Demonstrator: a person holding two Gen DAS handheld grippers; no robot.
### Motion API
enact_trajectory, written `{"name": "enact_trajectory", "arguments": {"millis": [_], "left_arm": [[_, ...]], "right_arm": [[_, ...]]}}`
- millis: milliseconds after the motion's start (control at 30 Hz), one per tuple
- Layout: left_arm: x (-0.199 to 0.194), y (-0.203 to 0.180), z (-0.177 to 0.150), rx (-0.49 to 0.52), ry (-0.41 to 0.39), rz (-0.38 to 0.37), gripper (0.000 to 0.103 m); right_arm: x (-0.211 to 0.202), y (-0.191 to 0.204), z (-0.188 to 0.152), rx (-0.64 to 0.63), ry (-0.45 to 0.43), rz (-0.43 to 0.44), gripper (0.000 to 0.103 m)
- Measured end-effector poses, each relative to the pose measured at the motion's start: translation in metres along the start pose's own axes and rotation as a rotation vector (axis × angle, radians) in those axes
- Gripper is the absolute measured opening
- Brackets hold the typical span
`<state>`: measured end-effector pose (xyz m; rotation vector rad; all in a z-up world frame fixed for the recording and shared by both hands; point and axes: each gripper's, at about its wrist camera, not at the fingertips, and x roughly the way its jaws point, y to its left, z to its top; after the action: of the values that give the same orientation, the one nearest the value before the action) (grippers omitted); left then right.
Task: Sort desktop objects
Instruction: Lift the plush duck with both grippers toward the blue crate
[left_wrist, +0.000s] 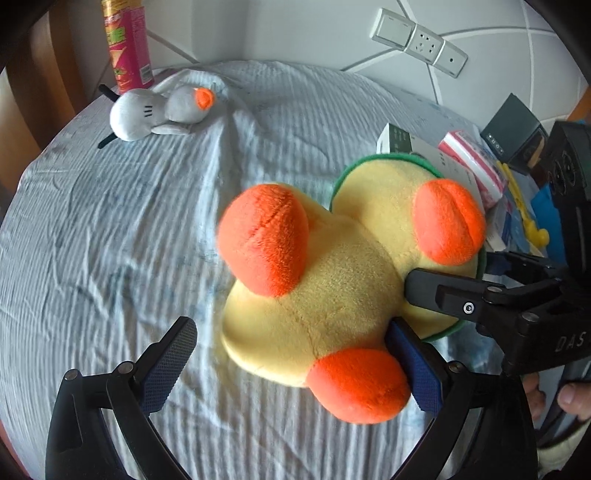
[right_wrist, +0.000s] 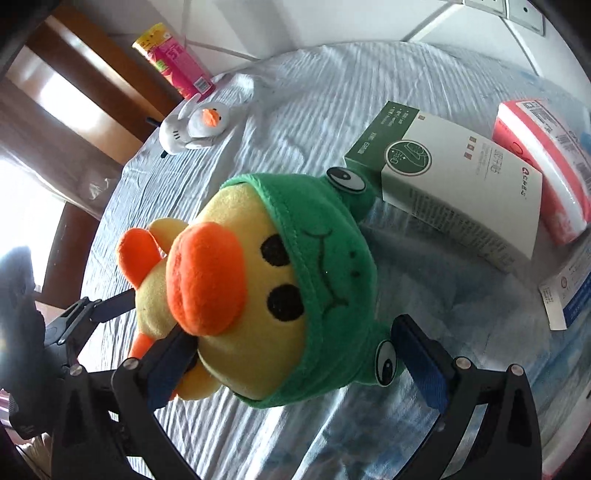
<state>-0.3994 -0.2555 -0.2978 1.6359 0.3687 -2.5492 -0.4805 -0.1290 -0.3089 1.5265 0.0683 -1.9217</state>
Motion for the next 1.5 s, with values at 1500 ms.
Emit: {"name": "enact_trajectory", "arguments": {"millis": [1500], "left_arm": [[-0.048, 0.006, -0.041, 0.051, -0.125, 0.054, 0.07]], "right_arm": [[-0.004, 0.05, -0.02, -0.023, -0.087, 0.097, 0.086]]}}
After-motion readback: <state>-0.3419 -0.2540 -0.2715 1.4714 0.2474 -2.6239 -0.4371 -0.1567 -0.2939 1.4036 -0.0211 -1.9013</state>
